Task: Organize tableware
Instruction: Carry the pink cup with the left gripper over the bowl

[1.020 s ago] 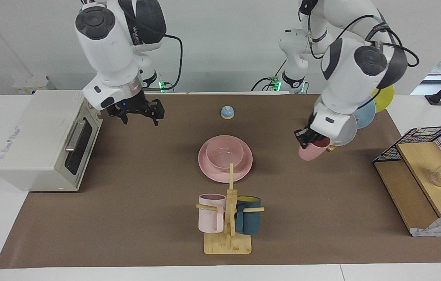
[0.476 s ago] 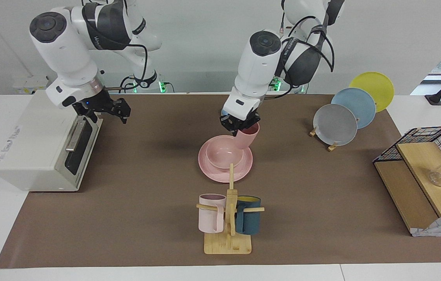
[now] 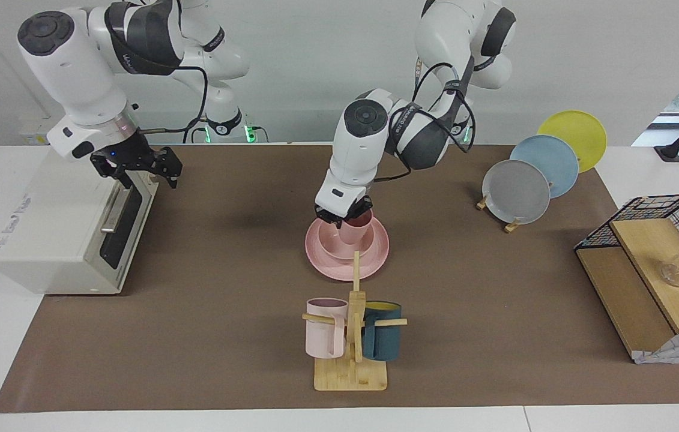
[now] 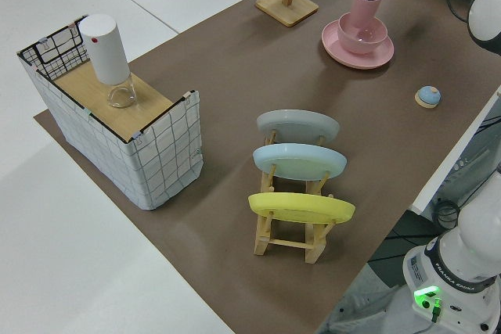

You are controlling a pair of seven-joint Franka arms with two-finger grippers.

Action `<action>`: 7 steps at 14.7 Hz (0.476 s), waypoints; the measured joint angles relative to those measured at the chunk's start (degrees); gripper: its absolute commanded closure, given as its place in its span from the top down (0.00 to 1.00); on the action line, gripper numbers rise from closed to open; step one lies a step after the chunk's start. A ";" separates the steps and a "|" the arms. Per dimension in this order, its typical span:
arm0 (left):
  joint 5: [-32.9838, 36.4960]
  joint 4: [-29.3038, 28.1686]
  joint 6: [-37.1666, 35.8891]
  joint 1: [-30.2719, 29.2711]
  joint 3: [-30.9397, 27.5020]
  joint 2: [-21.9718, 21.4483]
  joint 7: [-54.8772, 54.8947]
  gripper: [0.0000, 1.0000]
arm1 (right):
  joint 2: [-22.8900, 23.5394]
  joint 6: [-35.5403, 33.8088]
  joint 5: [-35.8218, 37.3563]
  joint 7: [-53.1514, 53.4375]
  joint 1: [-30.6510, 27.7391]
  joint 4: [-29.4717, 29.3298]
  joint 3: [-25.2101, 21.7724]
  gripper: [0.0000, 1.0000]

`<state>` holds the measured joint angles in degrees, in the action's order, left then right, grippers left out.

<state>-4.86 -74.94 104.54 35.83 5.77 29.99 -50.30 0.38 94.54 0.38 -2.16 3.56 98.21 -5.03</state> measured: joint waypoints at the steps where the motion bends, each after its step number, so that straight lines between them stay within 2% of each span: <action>1: 0.00 -0.15 0.33 0.28 0.00 0.22 -0.48 0.00 | -0.50 0.39 0.00 -0.94 -0.49 1.15 -0.01 1.00; 7: 0.05 -3.21 4.33 0.53 -0.55 0.30 -1.07 0.00 | -1.39 0.74 1.01 -1.68 -0.90 2.42 0.23 1.00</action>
<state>-4.80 -78.15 108.86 36.35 5.22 30.29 -51.37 -1.02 95.29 1.39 -3.84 2.66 100.63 -4.80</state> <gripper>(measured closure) 0.952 0.000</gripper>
